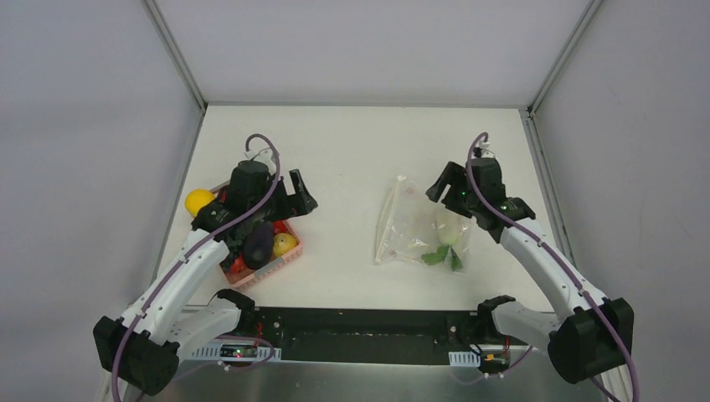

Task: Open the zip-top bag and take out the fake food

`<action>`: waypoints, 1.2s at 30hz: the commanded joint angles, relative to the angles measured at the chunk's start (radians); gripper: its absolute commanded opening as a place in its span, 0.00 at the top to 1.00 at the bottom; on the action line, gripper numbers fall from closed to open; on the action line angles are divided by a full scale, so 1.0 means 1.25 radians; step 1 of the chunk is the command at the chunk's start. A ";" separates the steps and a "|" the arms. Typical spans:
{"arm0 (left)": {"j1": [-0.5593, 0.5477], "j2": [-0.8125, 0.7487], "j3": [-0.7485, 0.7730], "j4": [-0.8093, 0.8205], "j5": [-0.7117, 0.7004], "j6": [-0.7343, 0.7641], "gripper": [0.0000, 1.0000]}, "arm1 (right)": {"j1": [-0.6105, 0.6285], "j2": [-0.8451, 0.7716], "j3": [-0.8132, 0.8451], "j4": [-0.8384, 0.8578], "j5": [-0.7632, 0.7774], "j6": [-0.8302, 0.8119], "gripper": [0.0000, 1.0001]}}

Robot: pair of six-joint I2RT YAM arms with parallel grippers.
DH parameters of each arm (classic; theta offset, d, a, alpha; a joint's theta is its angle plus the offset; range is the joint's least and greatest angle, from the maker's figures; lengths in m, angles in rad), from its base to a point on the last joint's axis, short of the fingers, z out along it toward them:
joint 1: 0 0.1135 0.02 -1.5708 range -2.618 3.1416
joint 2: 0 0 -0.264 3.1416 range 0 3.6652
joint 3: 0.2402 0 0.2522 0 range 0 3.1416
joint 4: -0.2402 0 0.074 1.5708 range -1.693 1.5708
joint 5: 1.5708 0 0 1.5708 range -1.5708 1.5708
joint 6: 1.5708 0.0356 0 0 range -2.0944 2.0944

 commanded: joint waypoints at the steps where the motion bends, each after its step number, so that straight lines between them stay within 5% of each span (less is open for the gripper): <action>1: -0.069 0.063 0.002 0.154 0.072 -0.046 0.09 | -0.073 -0.071 0.015 -0.083 0.037 -0.024 0.27; 14: -0.225 0.424 0.134 0.322 0.145 -0.041 0.26 | -0.312 -0.136 -0.114 -0.102 -0.113 -0.024 0.24; 27: -0.250 0.696 0.297 0.341 0.174 -0.003 0.54 | -0.342 -0.086 -0.156 -0.045 -0.168 -0.033 0.24; 36: -0.305 0.759 0.322 0.414 0.260 -0.031 0.56 | -0.342 -0.041 -0.170 -0.012 -0.203 -0.024 0.25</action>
